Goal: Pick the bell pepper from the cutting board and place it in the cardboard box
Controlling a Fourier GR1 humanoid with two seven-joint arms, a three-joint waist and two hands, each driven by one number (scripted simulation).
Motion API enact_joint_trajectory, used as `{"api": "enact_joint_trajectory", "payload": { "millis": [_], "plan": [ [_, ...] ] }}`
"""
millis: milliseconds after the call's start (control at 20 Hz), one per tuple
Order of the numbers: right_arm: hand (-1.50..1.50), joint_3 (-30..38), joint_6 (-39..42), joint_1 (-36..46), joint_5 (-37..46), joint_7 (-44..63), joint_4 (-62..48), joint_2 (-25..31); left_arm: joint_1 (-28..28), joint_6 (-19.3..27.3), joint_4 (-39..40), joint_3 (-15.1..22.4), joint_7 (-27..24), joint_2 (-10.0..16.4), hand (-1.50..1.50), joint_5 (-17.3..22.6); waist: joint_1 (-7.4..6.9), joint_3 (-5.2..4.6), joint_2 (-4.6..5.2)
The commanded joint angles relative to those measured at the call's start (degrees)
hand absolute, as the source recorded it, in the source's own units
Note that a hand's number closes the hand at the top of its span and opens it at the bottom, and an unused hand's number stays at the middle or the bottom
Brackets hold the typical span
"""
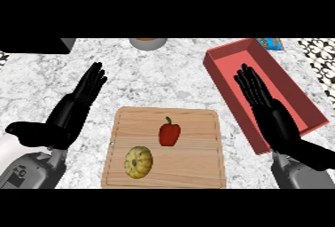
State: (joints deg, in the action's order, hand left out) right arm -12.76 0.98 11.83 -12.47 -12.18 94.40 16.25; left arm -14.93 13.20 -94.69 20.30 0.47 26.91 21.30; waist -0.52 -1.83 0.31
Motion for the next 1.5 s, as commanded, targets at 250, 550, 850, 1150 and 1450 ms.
{"api": "enact_joint_trajectory", "payload": {
  "millis": [250, 550, 850, 1150, 1450],
  "plan": [
    [-1.5, -2.71, -21.01, 0.01, 12.17, 19.4, 0.07, -6.78, 8.97, 2.67, 3.74, -10.35, 5.42, 4.2, 0.0, 5.91, -0.9, 1.57, -0.73],
    [-1.5, -8.39, -40.98, -5.59, 35.79, 6.46, 4.69, -11.51, 9.87, 0.4, 4.81, -11.68, 6.91, 4.37, 0.0, 8.53, 0.71, 1.72, -0.71],
    [-1.5, -18.61, -30.8, -6.32, 53.76, 28.23, 12.0, -7.11, 12.62, -0.58, 2.53, -13.62, 7.4, 5.09, 0.0, 9.71, 0.95, 1.52, -1.01],
    [-1.5, -18.69, -12.91, -2.12, 63.3, 46.58, 6.33, -2.46, 13.46, -1.74, 3.77, -12.14, 5.46, 3.68, 0.0, 9.02, 0.39, 1.25, -0.79],
    [-1.5, -23.92, 7.95, 7.52, 66.52, 68.04, 5.59, -11.05, 13.27, -0.51, 2.21, -11.32, 6.41, 2.96, 0.0, 8.16, -1.05, 1.46, -0.73]
  ]
}}
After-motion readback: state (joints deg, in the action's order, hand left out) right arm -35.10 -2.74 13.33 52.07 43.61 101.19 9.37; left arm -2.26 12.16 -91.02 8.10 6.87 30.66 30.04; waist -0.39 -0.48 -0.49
